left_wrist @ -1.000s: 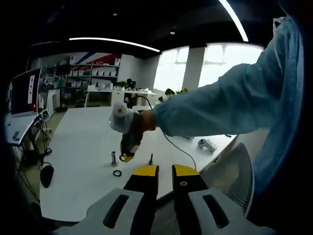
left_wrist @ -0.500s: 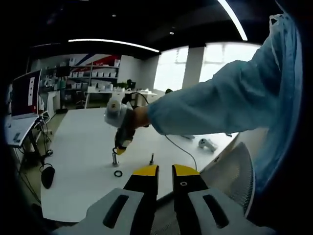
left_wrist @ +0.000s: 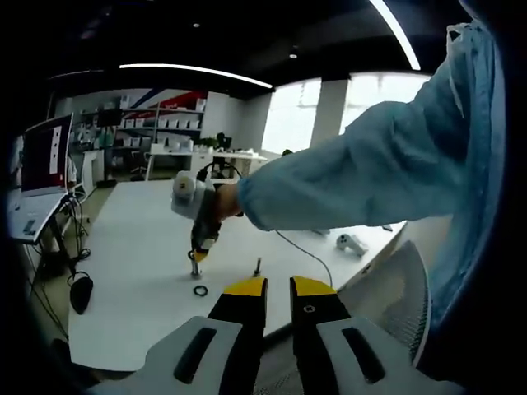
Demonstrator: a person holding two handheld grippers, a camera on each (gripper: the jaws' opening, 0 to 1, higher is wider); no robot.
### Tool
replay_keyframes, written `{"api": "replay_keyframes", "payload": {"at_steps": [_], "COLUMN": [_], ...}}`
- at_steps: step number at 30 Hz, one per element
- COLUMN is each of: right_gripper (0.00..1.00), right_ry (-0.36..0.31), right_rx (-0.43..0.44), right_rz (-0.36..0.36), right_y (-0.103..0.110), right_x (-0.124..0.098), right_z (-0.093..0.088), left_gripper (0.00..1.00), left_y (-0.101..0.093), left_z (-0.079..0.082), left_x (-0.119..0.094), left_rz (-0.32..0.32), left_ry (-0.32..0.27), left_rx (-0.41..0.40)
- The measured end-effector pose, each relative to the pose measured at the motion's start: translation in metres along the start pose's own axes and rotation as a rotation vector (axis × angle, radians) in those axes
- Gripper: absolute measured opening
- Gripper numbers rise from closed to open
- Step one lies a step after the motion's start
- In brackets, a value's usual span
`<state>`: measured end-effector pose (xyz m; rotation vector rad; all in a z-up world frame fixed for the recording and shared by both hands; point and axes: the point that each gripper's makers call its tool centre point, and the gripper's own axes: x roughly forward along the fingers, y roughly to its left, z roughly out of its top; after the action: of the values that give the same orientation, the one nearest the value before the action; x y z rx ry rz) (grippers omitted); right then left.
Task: Place the washer onto the threaded stud by aligning its center hole with the stud, sliding it down to the base, and recovering from edge contact or off-axis alignment until the washer reaches the visible bottom stop.
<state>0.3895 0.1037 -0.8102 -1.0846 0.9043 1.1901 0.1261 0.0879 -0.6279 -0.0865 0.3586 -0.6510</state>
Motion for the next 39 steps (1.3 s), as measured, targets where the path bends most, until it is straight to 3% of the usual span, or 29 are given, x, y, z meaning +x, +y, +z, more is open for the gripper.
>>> {"api": "replay_keyframes", "payload": {"at_steps": [15, 30, 33, 39], "right_gripper": [0.23, 0.23, 0.23, 0.23], "right_ry": [0.038, 0.086, 0.113, 0.103], "right_rx": [-0.014, -0.009, 0.005, 0.021], "right_rz": [0.027, 0.084, 0.088, 0.108], "right_y": [-0.001, 0.022, 0.028, 0.03], "right_x": [0.014, 0.042, 0.044, 0.042], "right_z": [-0.006, -0.025, -0.034, -0.035], "left_gripper": [0.08, 0.08, 0.08, 0.08], "left_y": [0.001, 0.002, 0.003, 0.004], "left_z": [0.0, 0.001, 0.001, 0.0], "left_x": [0.0, -0.002, -0.001, -0.001], "left_rz": [0.007, 0.007, 0.009, 0.01], "left_ry": [-0.003, -0.008, -0.008, -0.006], "left_rx": [-0.007, -0.019, -0.022, -0.018]}}
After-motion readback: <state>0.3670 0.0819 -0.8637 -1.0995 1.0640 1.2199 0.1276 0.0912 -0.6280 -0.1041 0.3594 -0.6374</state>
